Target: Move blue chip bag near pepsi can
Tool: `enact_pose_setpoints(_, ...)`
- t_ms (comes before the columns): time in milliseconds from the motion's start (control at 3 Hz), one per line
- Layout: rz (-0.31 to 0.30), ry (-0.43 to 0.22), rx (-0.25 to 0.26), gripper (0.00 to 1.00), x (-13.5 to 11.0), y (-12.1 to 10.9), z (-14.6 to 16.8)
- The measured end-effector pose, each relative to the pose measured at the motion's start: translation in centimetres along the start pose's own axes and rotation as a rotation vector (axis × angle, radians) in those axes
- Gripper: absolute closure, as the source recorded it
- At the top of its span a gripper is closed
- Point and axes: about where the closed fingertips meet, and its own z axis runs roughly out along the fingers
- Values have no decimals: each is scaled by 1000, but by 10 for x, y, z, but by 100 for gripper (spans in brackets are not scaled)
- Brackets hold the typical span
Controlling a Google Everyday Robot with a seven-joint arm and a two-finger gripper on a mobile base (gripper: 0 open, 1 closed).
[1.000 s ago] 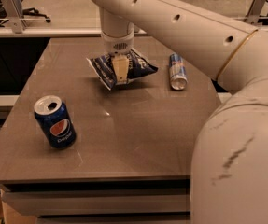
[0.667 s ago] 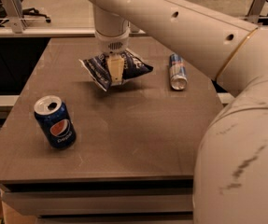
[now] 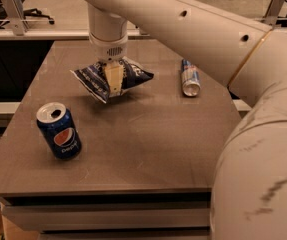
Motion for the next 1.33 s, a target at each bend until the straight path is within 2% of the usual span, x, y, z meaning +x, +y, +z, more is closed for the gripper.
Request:
enact_pose_setpoints(333,-46,-25,-17,100,-15,10,0)
enact_pose_setpoints(667,-123,-60,-37,100,-39,31,-2)
enact_pose_setpoints(1333,-134,-61,-47,100,-42,33,1)
